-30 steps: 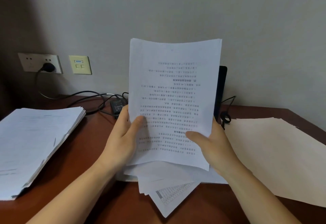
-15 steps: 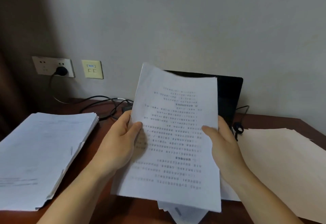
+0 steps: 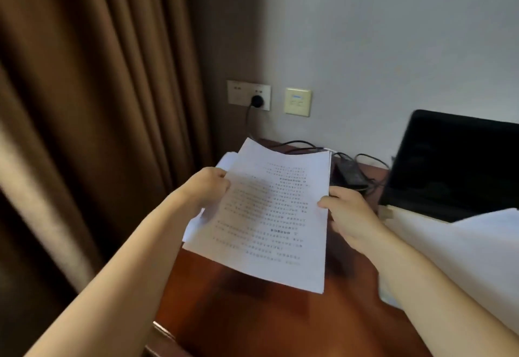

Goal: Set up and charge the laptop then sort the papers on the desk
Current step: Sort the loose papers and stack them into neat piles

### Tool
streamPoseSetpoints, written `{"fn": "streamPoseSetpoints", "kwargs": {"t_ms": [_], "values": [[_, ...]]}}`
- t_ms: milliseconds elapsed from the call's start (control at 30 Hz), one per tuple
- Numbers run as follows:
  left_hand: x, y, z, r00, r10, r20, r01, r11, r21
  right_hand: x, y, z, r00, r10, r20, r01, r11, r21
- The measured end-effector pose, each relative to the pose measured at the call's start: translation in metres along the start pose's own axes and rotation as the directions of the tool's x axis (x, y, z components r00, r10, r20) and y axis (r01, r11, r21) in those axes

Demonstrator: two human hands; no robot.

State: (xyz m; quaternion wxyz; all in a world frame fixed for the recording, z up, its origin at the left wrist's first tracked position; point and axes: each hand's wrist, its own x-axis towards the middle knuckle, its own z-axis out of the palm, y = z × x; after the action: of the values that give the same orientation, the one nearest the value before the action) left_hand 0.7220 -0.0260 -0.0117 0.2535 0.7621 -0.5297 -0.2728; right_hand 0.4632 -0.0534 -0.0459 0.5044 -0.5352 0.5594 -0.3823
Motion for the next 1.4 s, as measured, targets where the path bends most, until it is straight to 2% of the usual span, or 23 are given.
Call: {"fn": "streamPoseSetpoints", "kwargs": {"t_ms": [100, 200, 267, 367, 467, 533, 600, 700, 767, 867, 967, 1100, 1200, 1333, 1400], "values": [[0.018, -0.022, -0.013, 0.998, -0.035, -0.060, 0.034, 0.999, -0.012, 0.016, -0.001, 0.028, 0.999, 0.037, 0.027, -0.037, 0.999, 0.032], [0.038, -0.034, -0.016, 0.990, -0.039, -0.135, 0.037, 0.999, -0.022, 0.029, -0.003, 0.046, 1.000, 0.002, 0.003, -0.002, 1.000, -0.021], [0.047, -0.036, -0.015, 0.986, -0.027, -0.166, 0.034, 0.999, 0.036, 0.037, -0.002, 0.051, 0.998, -0.060, -0.034, 0.053, 0.982, -0.182], [0.054, -0.036, -0.006, 0.977, -0.001, -0.215, 0.065, 0.954, 0.291, 0.045, 0.003, 0.048, 0.971, -0.230, -0.072, 0.146, 0.801, -0.581], [0.054, -0.028, 0.012, 0.966, 0.080, -0.247, 0.062, 0.853, 0.518, 0.037, 0.000, 0.036, 0.947, -0.320, -0.025, 0.220, 0.704, -0.676], [0.044, -0.012, 0.027, 0.962, 0.148, -0.229, 0.007, 0.827, 0.563, 0.023, -0.004, 0.020, 0.933, -0.359, 0.017, 0.263, 0.650, -0.713], [0.030, 0.008, 0.049, 0.954, 0.250, -0.163, -0.108, 0.798, 0.593, 0.009, -0.005, -0.005, 0.916, -0.400, 0.031, 0.284, 0.592, -0.754], [-0.002, 0.040, 0.084, 0.911, 0.413, 0.006, -0.337, 0.733, 0.591, -0.013, 0.001, -0.059, 0.885, -0.465, 0.005, 0.275, 0.514, -0.812], [-0.022, 0.054, 0.105, 0.875, 0.471, 0.113, -0.448, 0.698, 0.558, -0.030, 0.010, -0.098, 0.888, -0.460, -0.005, 0.253, 0.497, -0.830], [-0.049, 0.075, 0.140, 0.784, 0.553, 0.284, -0.616, 0.635, 0.466, -0.062, 0.038, -0.159, 0.901, -0.435, -0.011, 0.227, 0.490, -0.842], [-0.075, 0.100, 0.177, 0.620, 0.640, 0.454, -0.785, 0.514, 0.347, -0.086, 0.069, -0.202, 0.913, -0.405, 0.048, 0.274, 0.523, -0.807], [-0.088, 0.118, 0.217, 0.422, 0.666, 0.615, -0.901, 0.381, 0.205, -0.098, 0.097, -0.223, 0.890, -0.423, 0.173, 0.378, 0.468, -0.799], [-0.079, 0.112, 0.234, 0.335, 0.716, 0.613, -0.939, 0.308, 0.153, -0.106, 0.110, -0.227, 0.900, -0.398, 0.181, 0.373, 0.486, -0.790], [-0.072, 0.105, 0.235, 0.171, 0.882, 0.440, -0.985, 0.170, 0.041, -0.115, 0.108, -0.233, 0.926, -0.314, 0.210, 0.350, 0.502, -0.791], [-0.071, 0.105, 0.233, 0.151, 0.898, 0.413, -0.988, 0.156, 0.022, -0.118, 0.106, -0.231, 0.922, -0.307, 0.236, 0.363, 0.469, -0.805]]}}
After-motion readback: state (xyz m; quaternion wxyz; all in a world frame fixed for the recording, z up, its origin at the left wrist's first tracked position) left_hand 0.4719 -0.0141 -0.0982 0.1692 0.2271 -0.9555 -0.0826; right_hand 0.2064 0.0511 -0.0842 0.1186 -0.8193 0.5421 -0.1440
